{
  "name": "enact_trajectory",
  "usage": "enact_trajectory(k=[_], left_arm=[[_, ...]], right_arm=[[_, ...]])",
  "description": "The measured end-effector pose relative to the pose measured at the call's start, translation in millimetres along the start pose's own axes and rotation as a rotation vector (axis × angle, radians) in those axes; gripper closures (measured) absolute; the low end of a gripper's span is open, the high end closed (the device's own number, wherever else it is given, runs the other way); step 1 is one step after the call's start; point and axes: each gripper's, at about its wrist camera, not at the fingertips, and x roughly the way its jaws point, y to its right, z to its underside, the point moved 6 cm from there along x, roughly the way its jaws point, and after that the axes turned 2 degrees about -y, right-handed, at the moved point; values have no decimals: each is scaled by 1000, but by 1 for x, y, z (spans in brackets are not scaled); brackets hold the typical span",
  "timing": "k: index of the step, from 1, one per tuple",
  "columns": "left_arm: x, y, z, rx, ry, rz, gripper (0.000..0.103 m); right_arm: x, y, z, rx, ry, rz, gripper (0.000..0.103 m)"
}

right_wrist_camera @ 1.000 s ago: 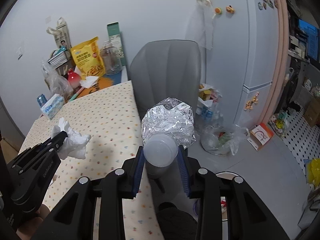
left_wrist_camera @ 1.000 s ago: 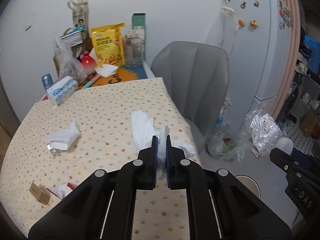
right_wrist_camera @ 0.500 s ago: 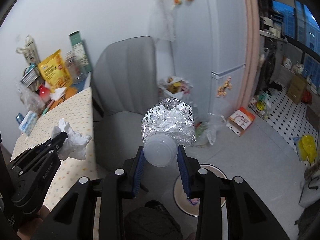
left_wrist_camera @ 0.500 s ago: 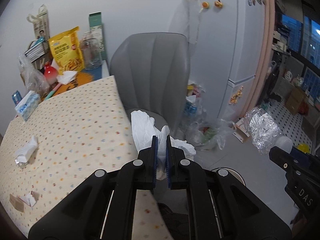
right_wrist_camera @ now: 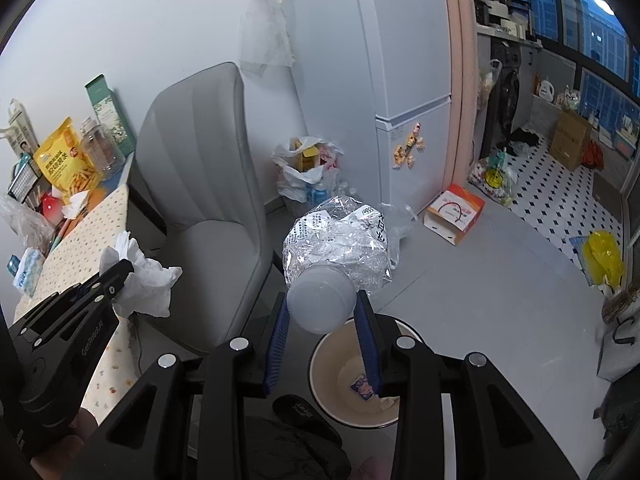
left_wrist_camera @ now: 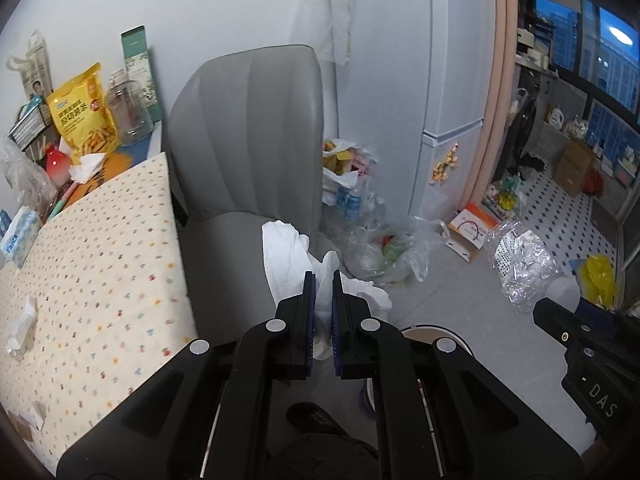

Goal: Collect trash
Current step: 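Carry the plastic bag in the right tool and tissue in the left tool to the bin, then open the right tool over the bin to drop the plastic bag, then open the left tool over the bin to drop the white tissue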

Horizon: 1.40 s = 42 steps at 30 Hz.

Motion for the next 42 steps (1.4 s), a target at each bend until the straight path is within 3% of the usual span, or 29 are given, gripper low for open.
enact_trajectory(k=[5,6,7,16,20,39,41,42], left_arm=[[8,10,0,14,-15,0,95],[9,13,1,17,-17,-1,95],[11,14,1,21,-21,-1,95],[14,45,5,63,-37,23,95],[13,61,5,79,-42,45,95],[24,158,23,157,-105,203,94],[26,162,24,157,-114,214,91],[27,163,24,157,-115,217,84]], right_arm=[[16,13,-5,18,-7,5,67],[19,18,-5,28,-13,18,44],[20,23,-4,40,-9,20,29],[21,59,2,99,-21,61,29],[12,73,4,111,-1,76,23],[-25,162,21,220,33,185,20],[-27,168,24,226,33,195,19],[-26,170,25,229,32,198,19]])
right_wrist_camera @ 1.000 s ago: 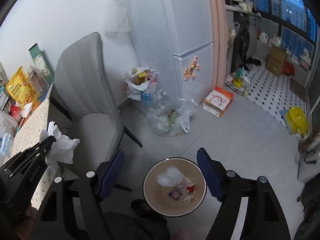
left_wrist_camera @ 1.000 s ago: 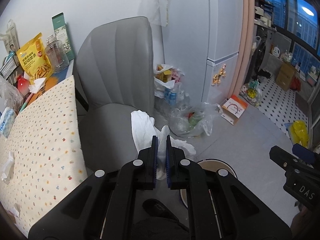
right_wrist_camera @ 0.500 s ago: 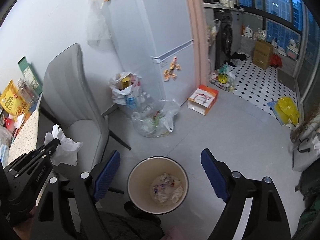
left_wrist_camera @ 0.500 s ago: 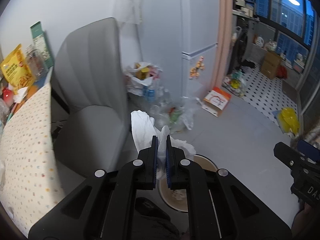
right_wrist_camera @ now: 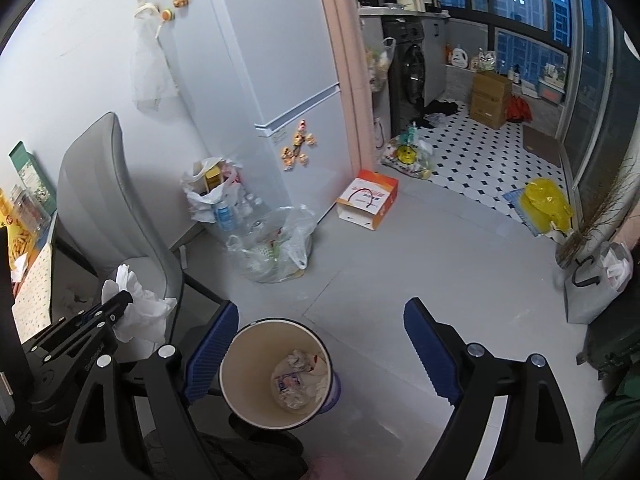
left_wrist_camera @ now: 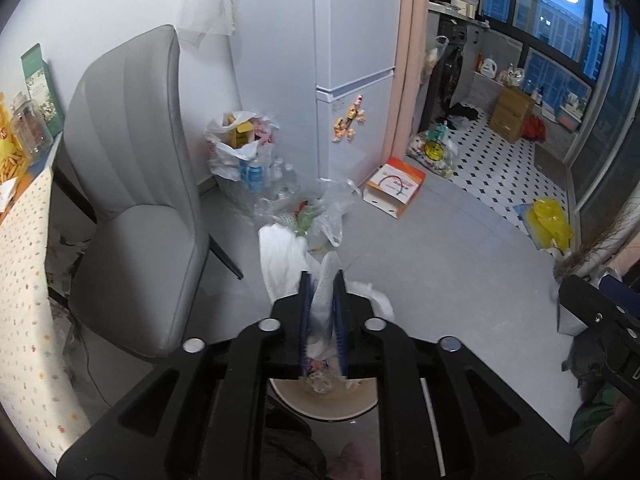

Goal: Collect trash
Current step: 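Open the left tool over the bin to drop the white tissue, then move both open tools back over the table toward the remaining trash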

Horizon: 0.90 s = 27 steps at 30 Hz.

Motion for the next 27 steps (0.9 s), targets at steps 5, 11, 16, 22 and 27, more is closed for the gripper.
enact_trajectory(k=[5,11,16,22,27], left_arm=[[-6,-3,-3,-9,37,-6,36],[-18,-25,-7,-33,75,-67,14],[-33,-47,-6,-55,94,-116,10],[-64,-89,0,-107,133,-173,8],[-92,-125,9,-161,174,-208,6]], right_arm=[[5,0,0,10,-14,-6,18],[5,-5,-1,3,-9,-26,16],[-1,-24,0,-27,-7,-60,14],[-19,-59,-8,-83,37,-112,8],[-34,-97,-3,-137,56,-169,8]])
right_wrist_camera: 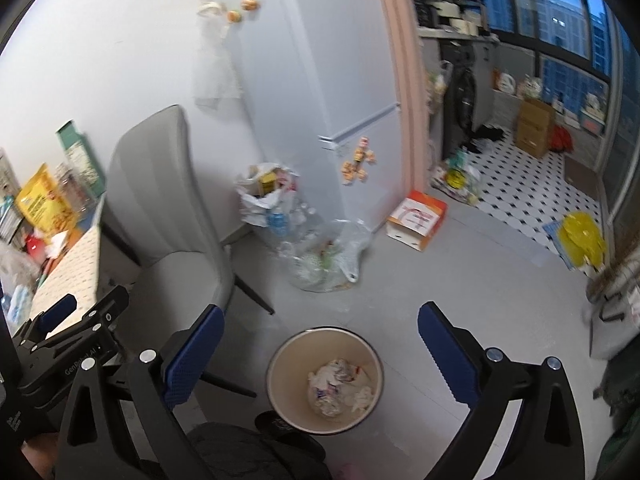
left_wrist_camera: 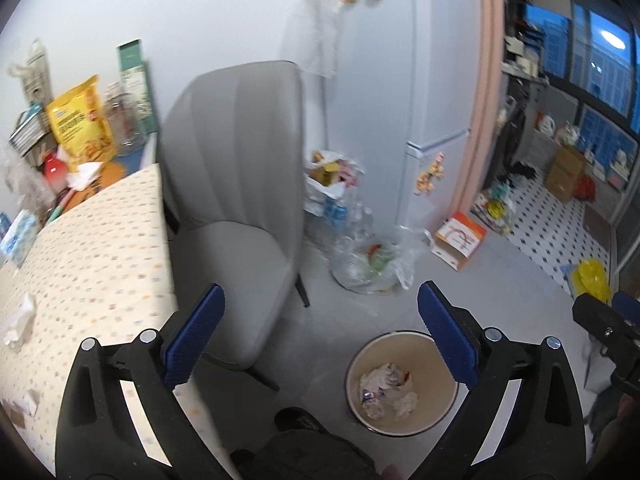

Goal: Collect trash
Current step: 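Move both open tools back over the table toward the remaining trash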

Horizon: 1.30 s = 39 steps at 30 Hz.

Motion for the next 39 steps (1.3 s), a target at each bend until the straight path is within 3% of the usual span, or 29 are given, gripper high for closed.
enact_trajectory(k=[22,39], left_arm=[[-91,-219,48,-261,87,-247,6],[-149,-335,97,-436,115,-392,6]], right_arm=[[-38,-216,47,-262,11,-232,8],[-77,-348,100,-468,-9,-376,8]])
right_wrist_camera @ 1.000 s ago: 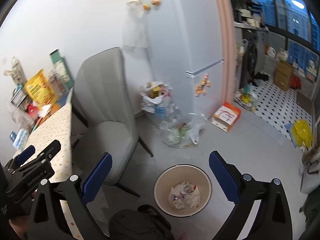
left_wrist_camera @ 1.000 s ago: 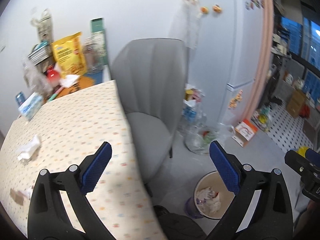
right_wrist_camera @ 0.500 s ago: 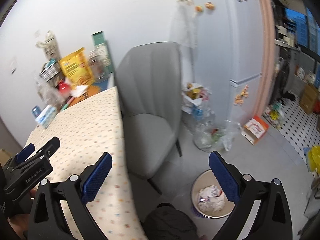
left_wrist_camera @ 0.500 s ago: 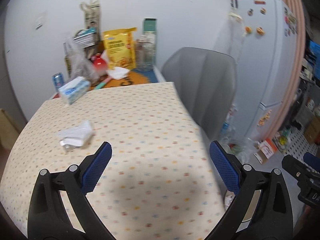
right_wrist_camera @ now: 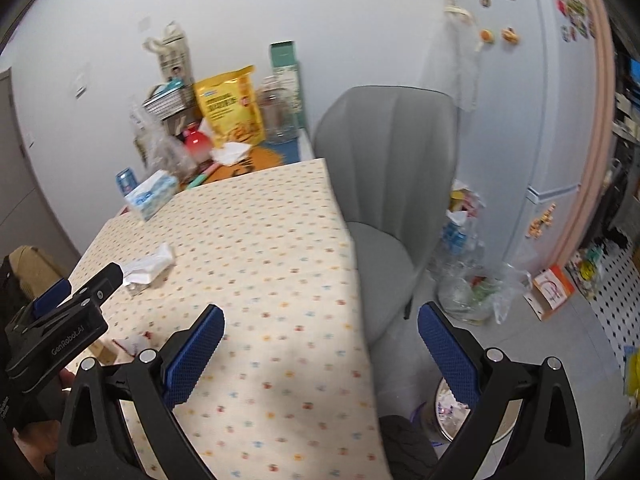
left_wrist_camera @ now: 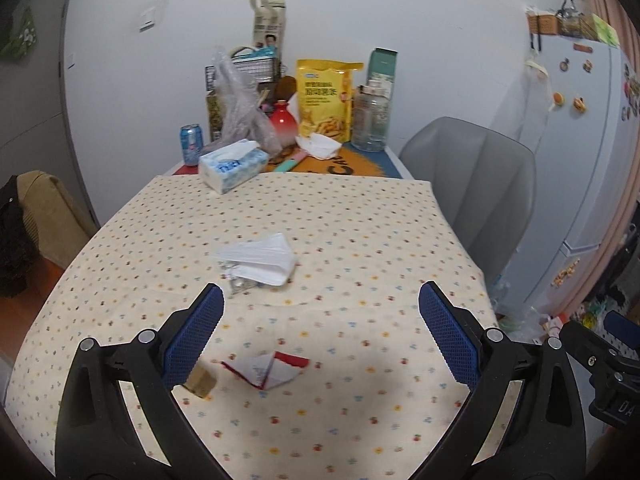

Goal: Collect trash
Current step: 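Move both open tools back over the table toward the remaining trash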

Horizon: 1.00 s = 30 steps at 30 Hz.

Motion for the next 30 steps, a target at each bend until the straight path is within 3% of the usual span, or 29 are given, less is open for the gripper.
enact_trajectory(k=[16,30], left_arm=[[12,-80,-11,-105,-3,-85,6],[29,-128,-21,-164,-15,-134,6]], right_arm=[[19,-88,-19,-107,-12,-101,8],[45,-138,-37,-153,-35,-144,13]])
